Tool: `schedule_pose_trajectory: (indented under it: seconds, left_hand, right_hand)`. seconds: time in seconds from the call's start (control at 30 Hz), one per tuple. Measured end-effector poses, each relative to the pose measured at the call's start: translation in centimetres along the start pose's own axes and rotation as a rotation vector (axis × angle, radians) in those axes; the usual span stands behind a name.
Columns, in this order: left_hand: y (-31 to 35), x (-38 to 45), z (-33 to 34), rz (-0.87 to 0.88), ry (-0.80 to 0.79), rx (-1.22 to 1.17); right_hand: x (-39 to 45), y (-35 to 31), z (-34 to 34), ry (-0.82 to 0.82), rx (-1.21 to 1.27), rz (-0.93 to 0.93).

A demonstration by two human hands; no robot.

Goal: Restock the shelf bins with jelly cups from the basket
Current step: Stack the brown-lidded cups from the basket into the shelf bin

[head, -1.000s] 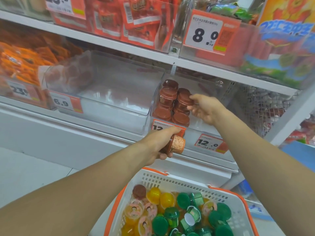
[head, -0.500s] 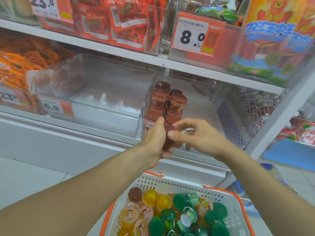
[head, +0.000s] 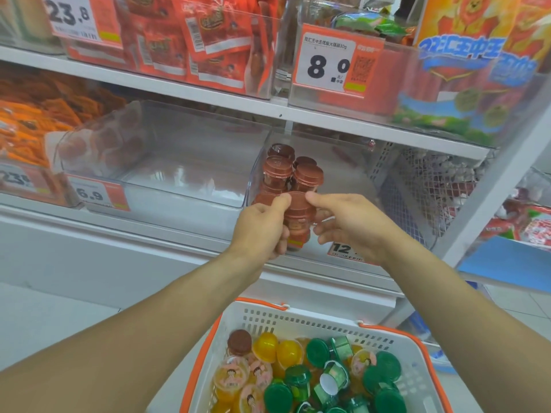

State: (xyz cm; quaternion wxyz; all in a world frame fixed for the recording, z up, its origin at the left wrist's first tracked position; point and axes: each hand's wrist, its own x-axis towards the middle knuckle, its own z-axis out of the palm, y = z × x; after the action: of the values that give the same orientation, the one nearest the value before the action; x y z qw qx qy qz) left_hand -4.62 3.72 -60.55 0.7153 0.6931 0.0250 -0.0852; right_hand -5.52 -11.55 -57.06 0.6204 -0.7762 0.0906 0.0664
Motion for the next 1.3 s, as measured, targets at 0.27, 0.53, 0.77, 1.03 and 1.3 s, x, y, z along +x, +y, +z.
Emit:
schedule_pose_trajectory:
  seconds: [0.27, 0.53, 0.77, 1.03, 1.3]
  left_hand:
    - [0.3, 0.3, -1.0, -0.027, 0.005, -0.059]
    - [0.3, 0.9, -1.8, -0.129, 0.069, -0.041]
    - [-0.6, 1.6, -2.3, 0.041, 0.214, 0.138]
    - [-1.5, 2.0, -2.2, 0.139, 0.152, 0.254]
    - [-3.2, 0.0, -3.7, -0.094, -0.278, 0.972]
  right_hand:
    - [2.2, -0.7, 2.3, 0.069, 0.254, 0.003]
    - [4.2, -1.7, 3.7, 0.237, 0.317, -0.022]
    - [5.5, -0.4, 4.5, 0.341, -0.110, -0.213]
    - [5.6, 0.6, 4.3, 0.440, -0.376, -0.406]
    - [-1.2, 6.4, 7.0, 0.483, -0.177, -0.822]
